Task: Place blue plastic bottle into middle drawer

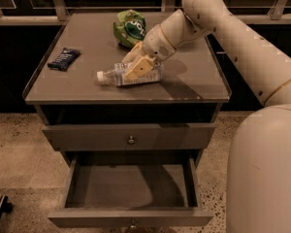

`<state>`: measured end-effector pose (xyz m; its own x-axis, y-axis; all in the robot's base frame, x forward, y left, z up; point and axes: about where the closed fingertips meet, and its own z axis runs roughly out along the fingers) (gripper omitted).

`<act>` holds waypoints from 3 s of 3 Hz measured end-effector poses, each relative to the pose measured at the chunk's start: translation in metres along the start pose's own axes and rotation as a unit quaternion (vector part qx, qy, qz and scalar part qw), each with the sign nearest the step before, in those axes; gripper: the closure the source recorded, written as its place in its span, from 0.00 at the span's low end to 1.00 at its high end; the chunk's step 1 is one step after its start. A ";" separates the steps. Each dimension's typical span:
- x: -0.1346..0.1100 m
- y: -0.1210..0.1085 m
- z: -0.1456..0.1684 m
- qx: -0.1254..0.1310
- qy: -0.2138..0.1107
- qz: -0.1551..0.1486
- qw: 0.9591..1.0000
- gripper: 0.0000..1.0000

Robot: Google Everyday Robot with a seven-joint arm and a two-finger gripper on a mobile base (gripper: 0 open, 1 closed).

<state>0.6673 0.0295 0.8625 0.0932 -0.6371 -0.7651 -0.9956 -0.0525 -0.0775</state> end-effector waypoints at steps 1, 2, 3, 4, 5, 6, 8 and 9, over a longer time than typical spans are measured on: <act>-0.003 0.020 -0.001 -0.025 -0.029 -0.006 0.999 1.00; -0.027 0.058 -0.029 -0.007 -0.082 -0.034 0.996 1.00; -0.066 0.106 -0.064 0.056 -0.117 -0.051 0.990 1.00; -0.071 0.150 -0.080 0.111 -0.129 -0.032 0.985 1.00; -0.012 0.185 -0.079 0.138 -0.118 0.048 0.982 1.00; 0.007 0.199 -0.068 0.129 -0.109 0.067 0.983 1.00; 0.027 0.206 -0.053 0.133 -0.118 0.100 0.979 1.00; 0.080 0.223 -0.018 0.153 -0.131 0.163 0.966 1.00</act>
Offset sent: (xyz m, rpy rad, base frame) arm -0.1488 -0.0628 0.0387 0.2845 -0.0509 -0.0058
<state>0.4529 -0.0472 0.7956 -0.1857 -0.3633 -0.9130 -0.9271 0.3726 0.0403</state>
